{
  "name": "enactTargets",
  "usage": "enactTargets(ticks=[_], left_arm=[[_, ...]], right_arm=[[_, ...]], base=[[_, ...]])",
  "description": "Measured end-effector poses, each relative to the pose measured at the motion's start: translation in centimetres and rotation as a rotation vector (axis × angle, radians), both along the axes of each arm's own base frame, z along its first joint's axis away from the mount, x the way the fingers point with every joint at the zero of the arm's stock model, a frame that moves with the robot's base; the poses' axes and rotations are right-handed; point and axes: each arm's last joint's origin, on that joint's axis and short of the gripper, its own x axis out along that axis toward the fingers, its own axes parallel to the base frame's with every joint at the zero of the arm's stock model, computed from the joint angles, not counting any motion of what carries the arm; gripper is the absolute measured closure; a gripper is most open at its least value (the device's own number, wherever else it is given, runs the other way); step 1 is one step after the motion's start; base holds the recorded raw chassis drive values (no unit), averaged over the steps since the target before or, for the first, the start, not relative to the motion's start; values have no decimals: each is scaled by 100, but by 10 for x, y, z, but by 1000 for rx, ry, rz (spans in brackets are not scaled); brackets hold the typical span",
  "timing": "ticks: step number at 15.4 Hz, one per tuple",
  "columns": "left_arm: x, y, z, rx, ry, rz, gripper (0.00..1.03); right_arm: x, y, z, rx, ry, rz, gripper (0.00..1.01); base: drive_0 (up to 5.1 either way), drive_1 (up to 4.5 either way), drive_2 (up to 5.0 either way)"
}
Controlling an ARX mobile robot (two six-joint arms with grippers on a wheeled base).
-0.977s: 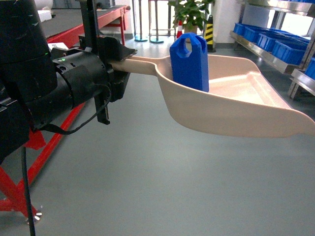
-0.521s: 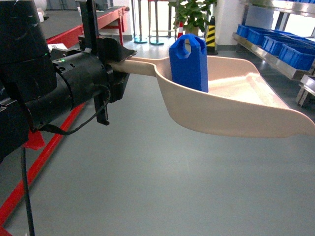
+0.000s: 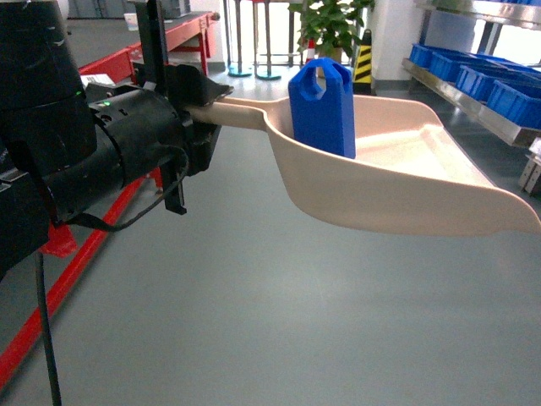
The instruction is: Place part in tray to right shelf
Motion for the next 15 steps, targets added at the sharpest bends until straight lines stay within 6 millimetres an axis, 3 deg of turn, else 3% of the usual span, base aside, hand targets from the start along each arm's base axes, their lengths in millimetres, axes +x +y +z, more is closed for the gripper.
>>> enactTargets(ticks=[15], left_arm=[[0,0,0,1,1,-1,89]], right_arm=[[0,0,0,2,-3,0,3]], base=[[1,432,-429]])
